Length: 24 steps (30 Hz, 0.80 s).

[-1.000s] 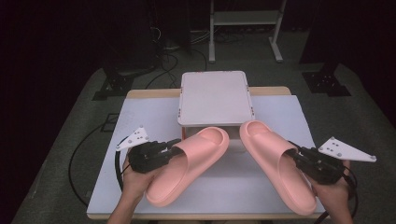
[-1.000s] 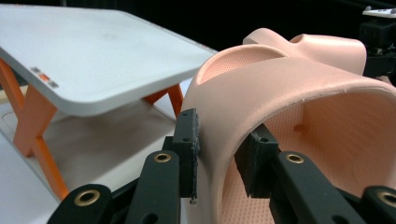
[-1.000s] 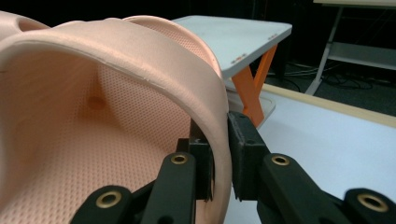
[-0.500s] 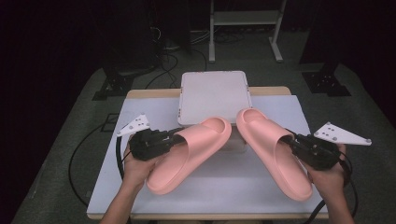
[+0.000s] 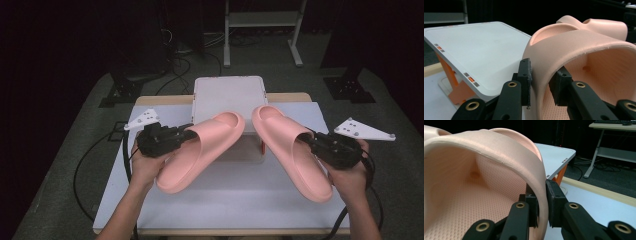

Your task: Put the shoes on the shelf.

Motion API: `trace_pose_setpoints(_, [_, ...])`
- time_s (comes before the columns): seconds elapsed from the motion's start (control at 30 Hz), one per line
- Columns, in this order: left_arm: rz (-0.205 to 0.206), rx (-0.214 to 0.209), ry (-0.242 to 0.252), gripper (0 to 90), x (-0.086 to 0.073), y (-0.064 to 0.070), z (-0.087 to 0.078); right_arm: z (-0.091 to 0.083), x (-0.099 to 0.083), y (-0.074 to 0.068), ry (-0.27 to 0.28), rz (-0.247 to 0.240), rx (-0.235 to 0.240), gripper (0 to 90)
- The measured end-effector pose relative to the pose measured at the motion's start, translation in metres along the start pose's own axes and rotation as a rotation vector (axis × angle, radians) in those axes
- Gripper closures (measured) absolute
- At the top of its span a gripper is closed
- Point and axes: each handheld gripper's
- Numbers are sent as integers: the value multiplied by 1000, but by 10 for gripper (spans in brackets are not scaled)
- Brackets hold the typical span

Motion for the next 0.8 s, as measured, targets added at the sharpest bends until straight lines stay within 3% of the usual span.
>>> trace_pose_setpoints(0.4, [0,22,-10,722,12,-13,11,15,9,8,-15,23,-16,802])
trace_pose_setpoints(0.8, [-3,49,-26,721,21,-25,23,33,16,12,-31,11,-25,800])
Point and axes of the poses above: each handheld gripper's, and its own axes: z roughly forward along the jaws, x roughly out of its top, y roughly to its right, and after that the axes turned 7 degrees about y, right-handed
